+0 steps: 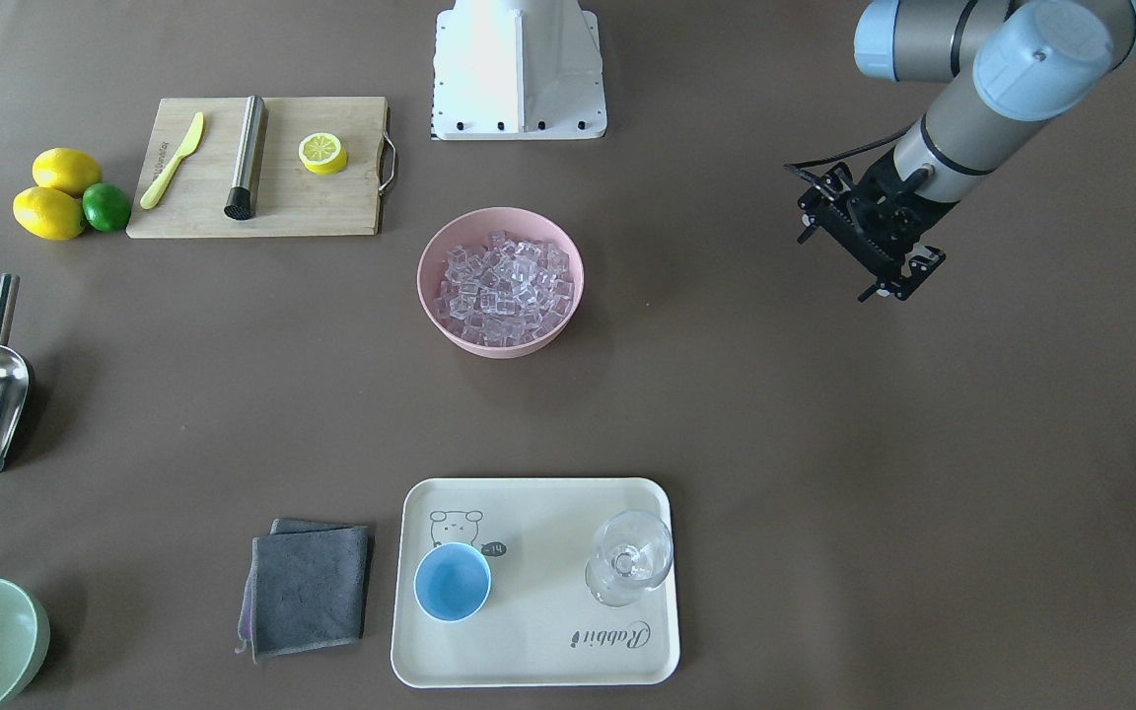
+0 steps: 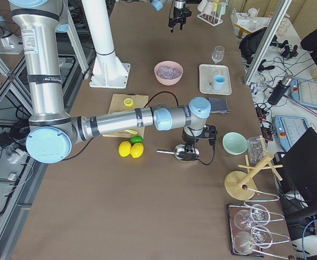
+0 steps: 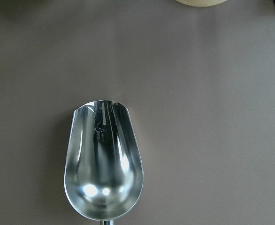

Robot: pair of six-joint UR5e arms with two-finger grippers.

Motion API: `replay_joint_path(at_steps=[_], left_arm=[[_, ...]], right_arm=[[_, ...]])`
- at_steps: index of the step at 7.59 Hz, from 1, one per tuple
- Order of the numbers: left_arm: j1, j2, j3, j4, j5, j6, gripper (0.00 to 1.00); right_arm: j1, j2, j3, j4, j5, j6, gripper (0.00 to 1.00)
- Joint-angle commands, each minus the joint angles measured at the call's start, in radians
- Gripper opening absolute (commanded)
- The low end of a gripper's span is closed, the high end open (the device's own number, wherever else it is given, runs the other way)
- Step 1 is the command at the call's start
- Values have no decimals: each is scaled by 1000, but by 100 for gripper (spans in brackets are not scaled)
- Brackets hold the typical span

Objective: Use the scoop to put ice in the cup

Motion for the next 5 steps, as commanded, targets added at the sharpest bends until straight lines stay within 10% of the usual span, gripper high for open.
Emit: replay_joint_path(at_steps=[1,5], left_arm=[[140,-56,83,-323,26,-5,98],[223,-67,262,-698,81,58,98]], right_arm=[[-71,-61,-92,335,5,119,100],[-142,-125,-73,444,54,240,100]])
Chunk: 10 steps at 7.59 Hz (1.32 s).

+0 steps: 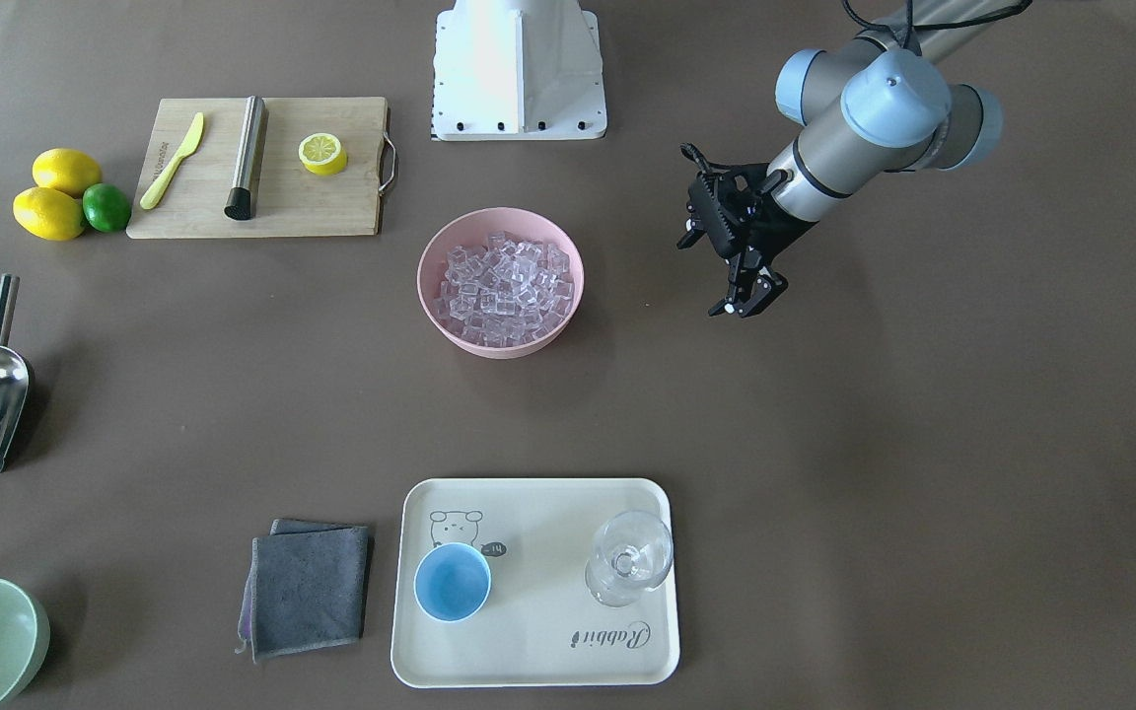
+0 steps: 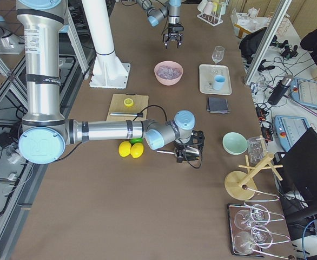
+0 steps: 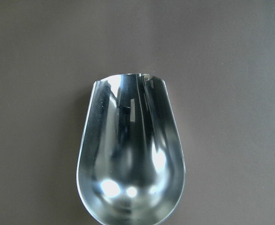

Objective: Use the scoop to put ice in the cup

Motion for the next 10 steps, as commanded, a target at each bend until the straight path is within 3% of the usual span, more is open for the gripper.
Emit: replay_joint_path(at_steps=[1,4,6,9,10], left_arm=[[64,-18,109,-212,18,117,98],[92,-75,231,-424,18,139,98],[95,-119,306,-444,7,175,98],[94,-161,335,-438,16,118,98],[94,-181,365,-437,16,110,98]], right_arm=[[-26,-29,19,12,44,16,100],[-111,-40,19,-20,42,16,100],[-140,-40,17,-39,33,14,100],[-172,-26,14,-82,11,13,98],[-172,-28,17,-109,11,5,74]])
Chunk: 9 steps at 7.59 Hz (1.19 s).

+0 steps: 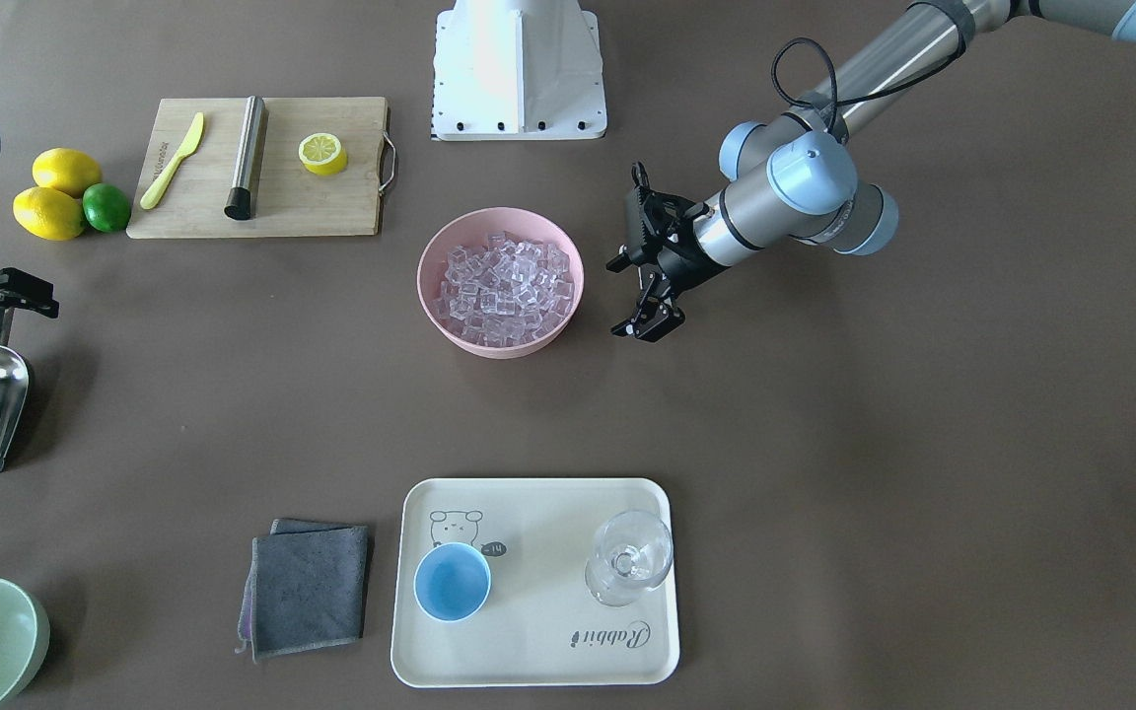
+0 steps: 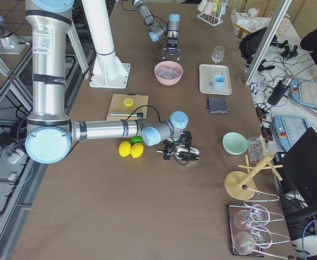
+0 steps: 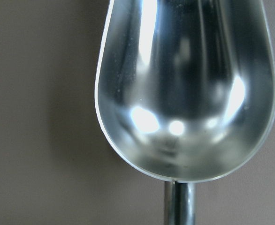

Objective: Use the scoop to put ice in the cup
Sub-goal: 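Grasp and lift the steel scoop with the right gripper while left holds bowl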

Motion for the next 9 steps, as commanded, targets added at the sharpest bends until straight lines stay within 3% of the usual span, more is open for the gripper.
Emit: replay_joint_path(at_steps=[1,2,3,4,6,7,8,9], left_arm=[[4,-49,66,4,1,-29,98],[6,-50,67,4,1,-52,98],[14,-50,67,4,1,-74,98],[17,-50,66,1,3,-74,98],[17,-47,64,-4,1,-74,98],[17,-46,64,-4,3,-74,98],[17,-44,61,-6,1,-74,98],[17,-44,58,-6,1,-74,98]], right_arm=[[-7,4,2,-56,-7,-9,48],[-7,1,2,-57,-14,-11,34],[-7,-4,2,-57,-14,-11,11],[-5,-10,7,-62,-12,-8,0],[41,25,103,-277,-24,-61,0],[85,59,155,-404,-32,-199,0],[108,93,194,-489,-33,-262,0],[121,102,219,-488,-40,-287,0]])
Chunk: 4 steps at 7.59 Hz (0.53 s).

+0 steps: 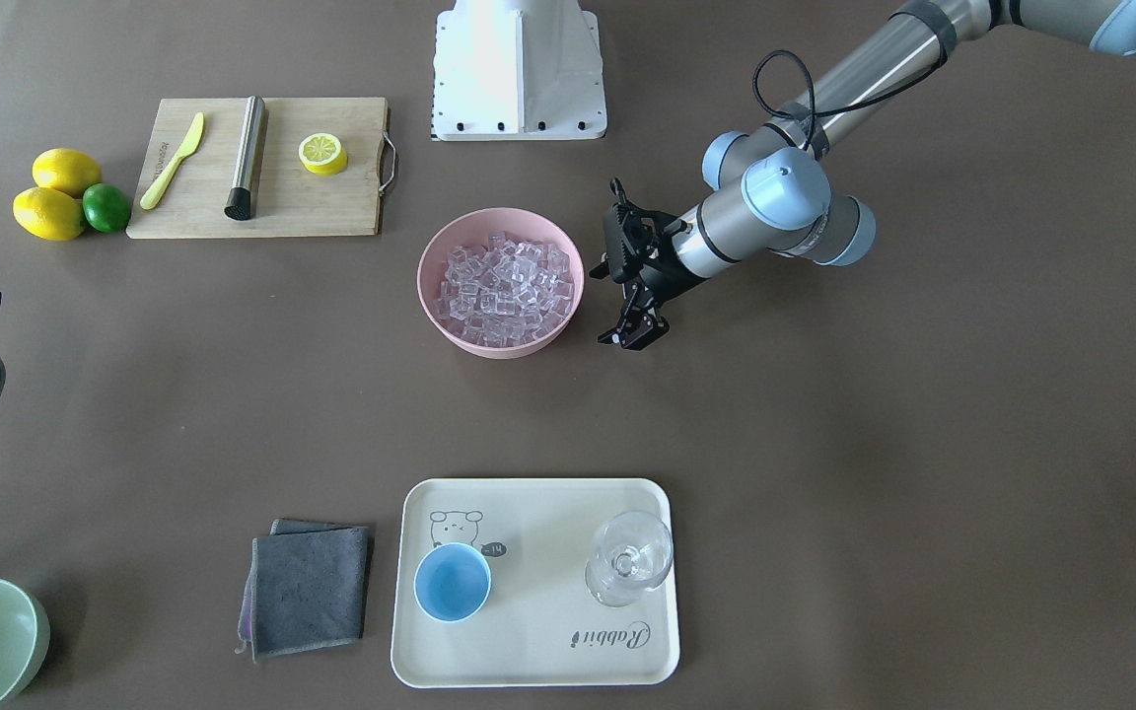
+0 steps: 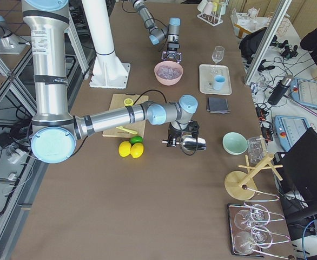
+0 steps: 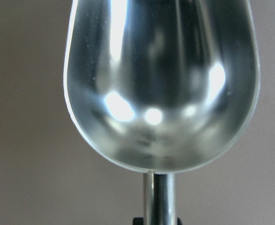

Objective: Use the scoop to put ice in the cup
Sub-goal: 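Grasp and lift the steel scoop with the right gripper while left holds bowl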

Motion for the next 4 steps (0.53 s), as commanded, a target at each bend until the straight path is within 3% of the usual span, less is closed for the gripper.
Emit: replay_joint_path(at_steps=[1,4], left_arm=[[-1,3,-8,-4,-1,1,98],[-1,4,-11,-4,-1,0,98]], right_arm=[[48,58,95,-76,-17,-119,0],[27,135,143,-59,-155,-423,0]])
